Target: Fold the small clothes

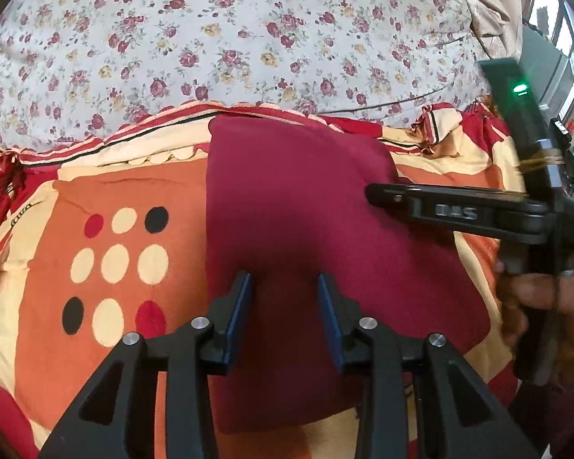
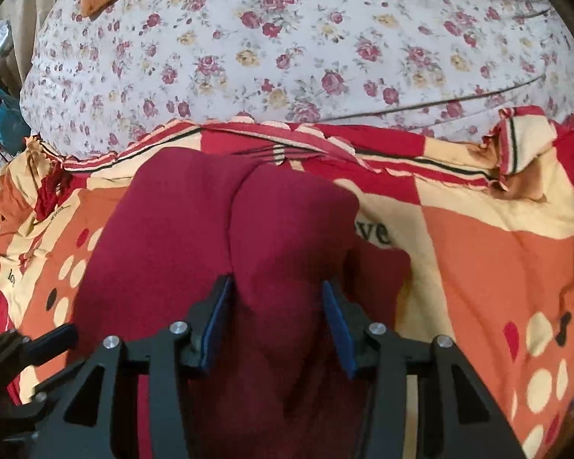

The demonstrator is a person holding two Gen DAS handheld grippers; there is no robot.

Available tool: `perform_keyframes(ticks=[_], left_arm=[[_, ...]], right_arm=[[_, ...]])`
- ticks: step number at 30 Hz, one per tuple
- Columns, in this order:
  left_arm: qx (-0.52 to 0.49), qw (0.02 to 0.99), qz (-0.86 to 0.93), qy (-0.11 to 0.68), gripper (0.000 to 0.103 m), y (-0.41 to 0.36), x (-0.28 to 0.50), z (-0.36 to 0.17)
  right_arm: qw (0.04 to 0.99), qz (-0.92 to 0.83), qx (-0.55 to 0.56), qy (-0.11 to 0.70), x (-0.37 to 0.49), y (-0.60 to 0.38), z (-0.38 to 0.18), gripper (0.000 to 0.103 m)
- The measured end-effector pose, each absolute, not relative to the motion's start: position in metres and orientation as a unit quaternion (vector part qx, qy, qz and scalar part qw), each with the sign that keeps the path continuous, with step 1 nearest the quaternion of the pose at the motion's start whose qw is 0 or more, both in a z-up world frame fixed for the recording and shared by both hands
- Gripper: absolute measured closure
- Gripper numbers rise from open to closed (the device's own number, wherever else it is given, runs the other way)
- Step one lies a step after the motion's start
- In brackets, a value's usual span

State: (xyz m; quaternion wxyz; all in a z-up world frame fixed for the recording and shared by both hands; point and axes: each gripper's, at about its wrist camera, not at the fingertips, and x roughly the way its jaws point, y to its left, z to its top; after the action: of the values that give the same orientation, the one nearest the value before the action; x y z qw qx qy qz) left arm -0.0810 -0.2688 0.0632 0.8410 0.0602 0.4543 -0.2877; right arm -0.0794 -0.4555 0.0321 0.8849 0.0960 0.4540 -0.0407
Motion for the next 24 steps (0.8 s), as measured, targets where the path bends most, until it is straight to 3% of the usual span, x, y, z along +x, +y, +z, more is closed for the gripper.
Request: perform_keyframes(ticks=[6, 14, 16, 18, 21, 24], left_arm=[[0.058, 0.843, -0.282, 0.454, 0.085, -0.269, -0.082, 0.063], [0.042, 0.834, -0.305, 0.459, 0.083, -0.263, -0.083, 0.065], [0.002, 0.819, -0.330, 0.470, 0.082, -0.252, -0.075, 0.069], [-0.041, 0.804, -0.344, 0.484, 0.075, -0.239, -0.064, 0.071], [-0.099, 0.792, -0.346, 0.493, 0.073, -0.222, -0.044, 0.068], [-0.137, 0.774, -0.353, 0.507, 0.067, -0.218, -0.030, 0.058]], right_arm=[[0.899, -0.032, 0.060, 0.433, -0.118, -0.433, 0.056, 0.054], [0.883, -0.036, 0.076, 0.461, -0.131, -0.443, 0.025, 0.053], [0.889, -0.033, 0.085, 0.449, -0.138, -0.449, 0.034, 0.047], [0.896, -0.035, 0.113, 0.428, -0.144, -0.462, 0.042, 0.031], [0.899, -0.036, 0.163, 0.405, -0.147, -0.486, 0.044, 0.013], [0.887, -0.007, 0.208, 0.411, -0.135, -0.501, 0.031, 0.012]])
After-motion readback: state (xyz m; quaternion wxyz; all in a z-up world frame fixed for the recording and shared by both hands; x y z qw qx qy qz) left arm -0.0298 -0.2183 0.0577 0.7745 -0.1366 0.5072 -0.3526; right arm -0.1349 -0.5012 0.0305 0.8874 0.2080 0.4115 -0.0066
